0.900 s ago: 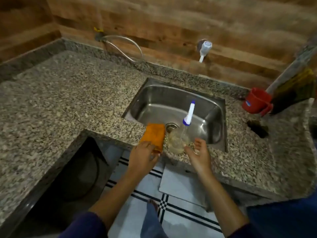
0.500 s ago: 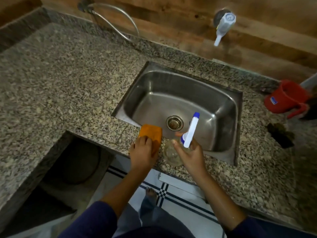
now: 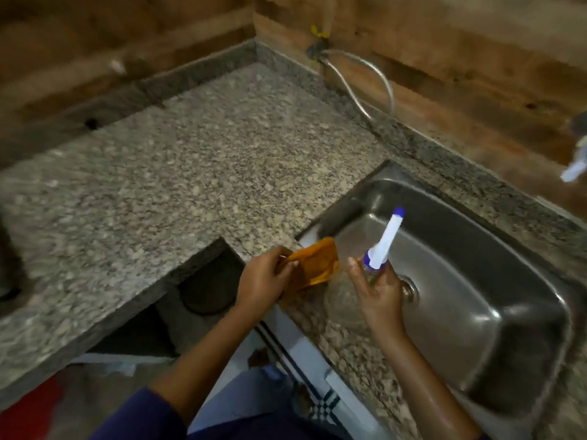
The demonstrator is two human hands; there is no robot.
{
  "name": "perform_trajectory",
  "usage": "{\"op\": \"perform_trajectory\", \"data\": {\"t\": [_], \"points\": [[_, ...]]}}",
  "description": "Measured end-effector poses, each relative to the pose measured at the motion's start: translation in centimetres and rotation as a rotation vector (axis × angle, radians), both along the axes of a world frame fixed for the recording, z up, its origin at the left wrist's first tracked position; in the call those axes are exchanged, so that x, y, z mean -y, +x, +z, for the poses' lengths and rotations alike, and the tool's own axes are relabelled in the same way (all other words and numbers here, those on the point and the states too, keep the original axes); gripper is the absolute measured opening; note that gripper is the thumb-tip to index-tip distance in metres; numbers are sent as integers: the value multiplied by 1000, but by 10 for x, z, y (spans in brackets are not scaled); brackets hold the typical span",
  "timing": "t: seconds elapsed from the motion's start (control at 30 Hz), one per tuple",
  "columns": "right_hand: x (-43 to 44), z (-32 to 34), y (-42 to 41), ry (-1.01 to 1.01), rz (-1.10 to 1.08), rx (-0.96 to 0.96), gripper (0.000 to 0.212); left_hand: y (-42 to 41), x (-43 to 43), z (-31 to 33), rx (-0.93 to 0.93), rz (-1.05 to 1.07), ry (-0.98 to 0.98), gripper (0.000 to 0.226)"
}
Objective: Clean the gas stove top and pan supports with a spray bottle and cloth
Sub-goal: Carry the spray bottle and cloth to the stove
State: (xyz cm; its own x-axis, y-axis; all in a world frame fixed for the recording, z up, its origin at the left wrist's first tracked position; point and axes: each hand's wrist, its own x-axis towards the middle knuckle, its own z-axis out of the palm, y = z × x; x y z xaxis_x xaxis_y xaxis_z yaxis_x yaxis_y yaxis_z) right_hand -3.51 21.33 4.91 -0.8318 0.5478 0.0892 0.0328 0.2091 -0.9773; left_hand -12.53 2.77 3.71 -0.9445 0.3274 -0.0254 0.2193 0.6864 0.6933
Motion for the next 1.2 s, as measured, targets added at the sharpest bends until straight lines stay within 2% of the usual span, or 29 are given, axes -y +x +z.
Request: {"op": "perform_trajectory", "data": {"t": [0.1,0.23,0.3,0.37,0.47,0.53,0.67,0.77,0.83,0.93,1.03,1.2], "points": [[20,-3,-45,-20,129,-8,28,-20,42,17,-7,174,16,24],[70,-2,-110,-28,338,-23,28,-45,127,26,96,470,97,30],[105,-3,-141,-34,428,-18,26,-49,174,25,224,579,240,39],[137,-5,-165,-53,494,5,15,-47,208,26,326,670,419,42],[188,-10,-198,-99,556,-4,12,-46,246,25,287,807,528,42],[229,-13,-224,-113,602,-9,13,-54,276,27,185,867,410,42],[306,-16,-273,-104,692,-5,14,-95,339,30,-25,904,-1,40],[353,-18,-306,-96,737,-3,11,-135,382,15,-232,762,-397,36],[378,-17,-322,-88,764,5,12,-157,398,6,-329,620,-562,34],[416,-22,-344,-53,781,38,26,-179,414,-26,-390,426,-795,36],[436,-23,-352,-2,816,36,32,-171,412,-73,-368,295,-871,36],[436,-36,-351,50,825,61,28,-139,398,-107,-187,351,-719,48]]}}
